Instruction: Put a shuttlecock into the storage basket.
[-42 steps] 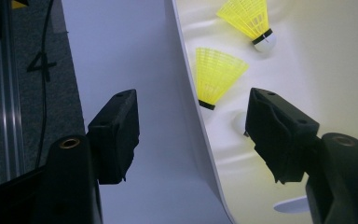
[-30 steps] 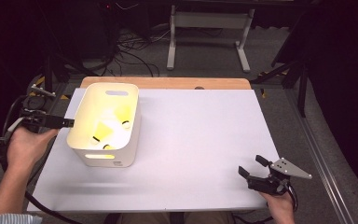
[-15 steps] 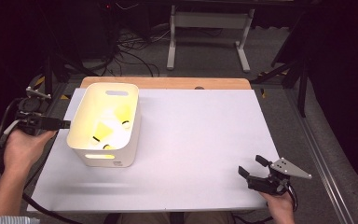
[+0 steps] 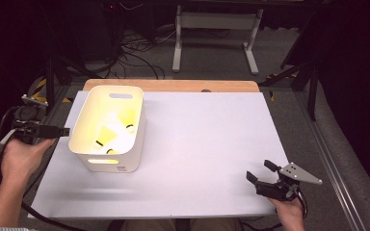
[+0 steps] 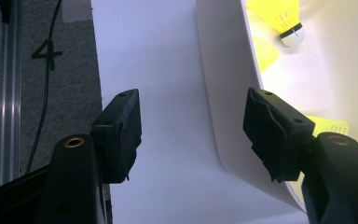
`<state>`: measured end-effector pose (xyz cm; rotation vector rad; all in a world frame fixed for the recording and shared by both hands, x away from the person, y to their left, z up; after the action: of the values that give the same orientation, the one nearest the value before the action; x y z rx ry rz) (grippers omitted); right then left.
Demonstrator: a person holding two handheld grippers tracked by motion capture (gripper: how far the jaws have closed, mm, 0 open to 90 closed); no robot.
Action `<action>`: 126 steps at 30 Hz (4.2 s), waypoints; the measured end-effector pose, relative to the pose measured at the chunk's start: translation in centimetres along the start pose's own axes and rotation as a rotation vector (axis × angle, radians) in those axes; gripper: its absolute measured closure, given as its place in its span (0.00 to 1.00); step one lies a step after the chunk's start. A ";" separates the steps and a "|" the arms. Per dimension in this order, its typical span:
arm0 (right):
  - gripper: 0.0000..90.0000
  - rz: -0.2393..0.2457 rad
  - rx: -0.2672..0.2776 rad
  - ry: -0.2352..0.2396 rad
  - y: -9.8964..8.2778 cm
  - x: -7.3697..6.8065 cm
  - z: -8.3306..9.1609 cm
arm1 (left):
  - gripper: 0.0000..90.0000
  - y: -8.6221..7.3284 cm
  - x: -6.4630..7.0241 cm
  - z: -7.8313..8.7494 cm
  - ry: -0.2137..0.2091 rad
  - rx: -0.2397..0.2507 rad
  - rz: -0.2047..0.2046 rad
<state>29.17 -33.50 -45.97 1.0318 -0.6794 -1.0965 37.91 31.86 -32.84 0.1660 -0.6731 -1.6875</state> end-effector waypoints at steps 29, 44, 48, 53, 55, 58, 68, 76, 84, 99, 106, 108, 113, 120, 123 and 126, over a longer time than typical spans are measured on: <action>0.14 0.005 0.009 -0.003 0.1 0.0 0.1 | 0.40 -1.9 -0.3 -1.3 0.005 0.001 -0.001; 0.14 0.007 0.006 -0.003 0.1 -0.1 0.1 | 0.41 -3.1 -0.8 -2.0 -0.004 0.015 0.011; 0.14 0.006 0.007 -0.003 0.1 -0.1 0.1 | 0.41 -3.6 -1.0 -2.1 -0.009 0.024 0.021; 0.14 0.008 0.007 -0.003 0.1 -0.1 0.1 | 0.41 -4.2 -1.1 -2.2 -0.015 0.033 0.021; 0.14 0.007 0.007 -0.003 0.1 -0.1 0.1 | 0.41 -4.3 -1.1 -2.3 -0.017 0.036 0.015; 0.14 0.007 0.007 -0.003 0.1 -0.1 0.1 | 0.41 -4.6 -0.9 -2.4 -0.016 0.041 0.016; 0.14 0.005 0.008 -0.003 0.1 -0.1 0.1 | 0.41 -5.7 -0.9 -3.0 -0.027 0.042 0.012; 0.14 0.005 0.006 -0.003 0.1 -0.1 0.1 | 0.40 -6.6 -0.6 -3.4 -0.022 0.031 -0.002; 0.14 0.005 0.005 -0.002 0.1 -0.2 0.1 | 0.39 -7.3 -0.3 -3.6 -0.026 0.037 -0.012; 0.14 0.006 0.006 -0.004 0.1 -0.2 0.1 | 0.39 -8.6 0.2 -4.4 -0.027 0.045 -0.028; 0.14 0.012 0.008 -0.002 0.1 -0.2 0.1 | 0.39 -9.3 0.4 -4.8 -0.034 0.049 -0.037; 0.14 0.012 0.008 -0.002 0.1 -0.2 0.1 | 0.39 -9.4 0.4 -4.9 -0.037 0.046 -0.037; 0.14 0.013 0.008 -0.002 0.1 -0.2 0.1 | 0.39 -9.9 0.5 -4.9 -0.043 0.046 -0.037; 0.14 0.013 0.009 -0.001 0.1 -0.2 0.1 | 0.39 -10.5 1.0 -5.0 -0.056 0.059 -0.048; 0.14 0.014 0.008 -0.001 0.1 -0.2 0.1 | 0.39 -10.7 1.5 -5.1 -0.063 0.066 -0.061; 0.14 0.013 0.008 -0.001 0.1 -0.2 0.1 | 0.39 -10.9 1.9 -5.2 -0.070 0.072 -0.072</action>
<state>29.07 -33.33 -45.88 1.0319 -0.6908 -1.0841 30.51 29.20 -42.23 0.1846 -0.7893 -1.7457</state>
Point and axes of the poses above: each handheld gripper's, and its own axes: z roughly backward along the jaws, y roughly out of its top, x roughly to its right, the point moved 1 cm from there along -z, roughly forward along the jaws, and after that the axes turned 11 degrees about -y, right-handed, at the moved point
